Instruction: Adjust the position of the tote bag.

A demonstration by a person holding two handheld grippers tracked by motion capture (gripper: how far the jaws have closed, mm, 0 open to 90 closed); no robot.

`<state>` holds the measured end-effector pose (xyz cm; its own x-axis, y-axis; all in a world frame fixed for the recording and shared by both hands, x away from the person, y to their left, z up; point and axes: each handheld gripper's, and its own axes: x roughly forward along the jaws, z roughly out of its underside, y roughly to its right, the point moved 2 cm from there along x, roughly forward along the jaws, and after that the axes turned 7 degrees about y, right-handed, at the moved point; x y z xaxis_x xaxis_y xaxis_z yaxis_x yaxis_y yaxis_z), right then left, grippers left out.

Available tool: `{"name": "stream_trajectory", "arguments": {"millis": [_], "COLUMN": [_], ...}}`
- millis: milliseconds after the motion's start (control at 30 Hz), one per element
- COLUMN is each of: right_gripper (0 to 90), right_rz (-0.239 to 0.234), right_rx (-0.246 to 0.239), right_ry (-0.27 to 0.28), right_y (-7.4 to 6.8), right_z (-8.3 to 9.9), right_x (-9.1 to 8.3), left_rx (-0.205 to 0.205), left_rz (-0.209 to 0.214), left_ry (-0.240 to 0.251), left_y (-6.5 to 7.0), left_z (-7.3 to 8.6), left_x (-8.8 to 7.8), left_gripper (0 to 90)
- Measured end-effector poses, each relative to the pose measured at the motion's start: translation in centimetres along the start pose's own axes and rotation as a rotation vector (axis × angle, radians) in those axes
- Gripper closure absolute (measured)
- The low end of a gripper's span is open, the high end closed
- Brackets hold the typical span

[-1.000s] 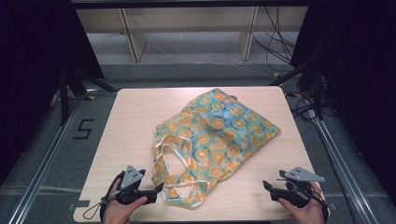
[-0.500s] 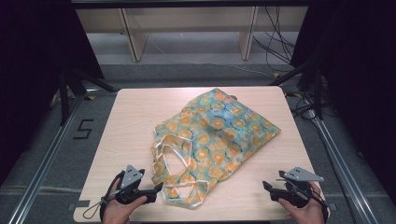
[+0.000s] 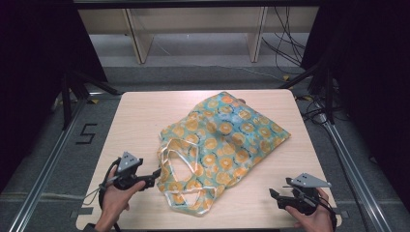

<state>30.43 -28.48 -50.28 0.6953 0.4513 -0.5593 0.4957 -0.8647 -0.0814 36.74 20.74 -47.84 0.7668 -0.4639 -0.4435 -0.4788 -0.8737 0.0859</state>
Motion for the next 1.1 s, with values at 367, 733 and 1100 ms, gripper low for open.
{"name": "stream_trajectory", "arguments": {"millis": [367, 733, 1100], "right_gripper": [24.8, 24.8, 24.8], "right_rz": [0.000, -0.020, -0.028], "right_rx": [-0.044, -0.055, -0.057], "right_ry": [0.000, -0.016, -0.021], "right_y": [0.0, 0.0, -0.2], "right_z": [0.1, 0.0, 0.0], "right_x": [0.2, 0.4, 0.6], "left_rx": [-0.047, -0.001, 0.008], "left_rz": [0.000, 0.043, 0.090], "left_ry": [-0.034, -0.159, -0.194], "left_y": [-4.1, -6.3, -5.4], "left_z": [-4.9, -5.8, -5.8], "left_x": [5.4, 13.5, 18.8], "left_gripper": [23.7, 33.4, 37.6]}}
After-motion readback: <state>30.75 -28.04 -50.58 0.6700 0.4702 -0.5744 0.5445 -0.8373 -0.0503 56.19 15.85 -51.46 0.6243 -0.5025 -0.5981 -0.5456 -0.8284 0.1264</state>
